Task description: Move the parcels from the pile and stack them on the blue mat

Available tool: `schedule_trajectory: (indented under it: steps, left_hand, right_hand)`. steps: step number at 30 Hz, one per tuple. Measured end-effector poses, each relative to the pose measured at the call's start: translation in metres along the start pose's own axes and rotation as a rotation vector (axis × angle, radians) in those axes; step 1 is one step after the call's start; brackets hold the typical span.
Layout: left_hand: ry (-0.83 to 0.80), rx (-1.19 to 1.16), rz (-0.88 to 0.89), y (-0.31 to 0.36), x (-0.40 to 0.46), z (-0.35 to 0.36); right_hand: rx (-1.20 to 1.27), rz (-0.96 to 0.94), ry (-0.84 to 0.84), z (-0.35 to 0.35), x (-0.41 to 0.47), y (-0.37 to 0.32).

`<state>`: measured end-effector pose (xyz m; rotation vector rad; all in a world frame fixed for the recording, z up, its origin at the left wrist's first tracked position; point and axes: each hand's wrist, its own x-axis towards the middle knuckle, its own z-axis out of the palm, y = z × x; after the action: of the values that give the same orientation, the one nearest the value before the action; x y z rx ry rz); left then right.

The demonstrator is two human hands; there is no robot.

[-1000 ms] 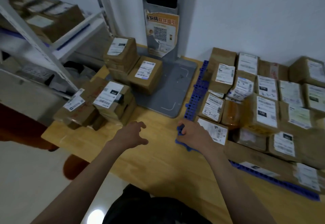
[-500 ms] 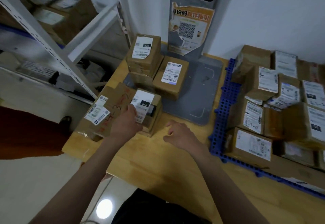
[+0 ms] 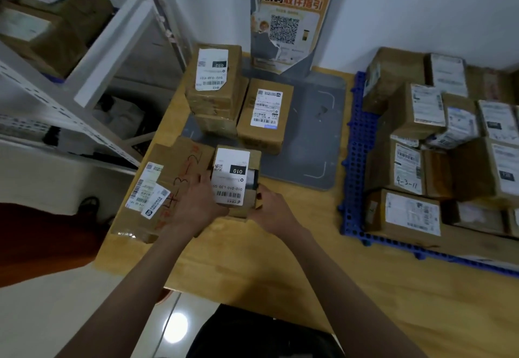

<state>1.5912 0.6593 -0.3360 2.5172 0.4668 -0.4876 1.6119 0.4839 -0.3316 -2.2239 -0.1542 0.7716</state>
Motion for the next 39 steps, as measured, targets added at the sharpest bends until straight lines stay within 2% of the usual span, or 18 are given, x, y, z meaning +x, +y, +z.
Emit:
schedule_trajectory:
  steps: [5, 19, 30, 39]
  left_hand:
    - [-0.053, -0.060, 0.084, 0.028, -0.004, 0.000]
    - [-0.074, 0.032, 0.366, 0.157, -0.044, 0.063]
    - [-0.080, -0.006, 0.476, 0.259, -0.091, 0.130]
    - [-0.114, -0.014, 0.510, 0.338, -0.075, 0.149]
  right_hand:
    - [0.087, 0.017, 0.074, -0.019, -0.019, 0.019]
    - [0.128, 0.124, 0.304, -0.099, -0.107, 0.116]
    - [0.124, 0.134, 0.356, -0.180, -0.167, 0.204]
    - [0.061, 0.098, 0.441, -0.258, -0.169, 0.242]
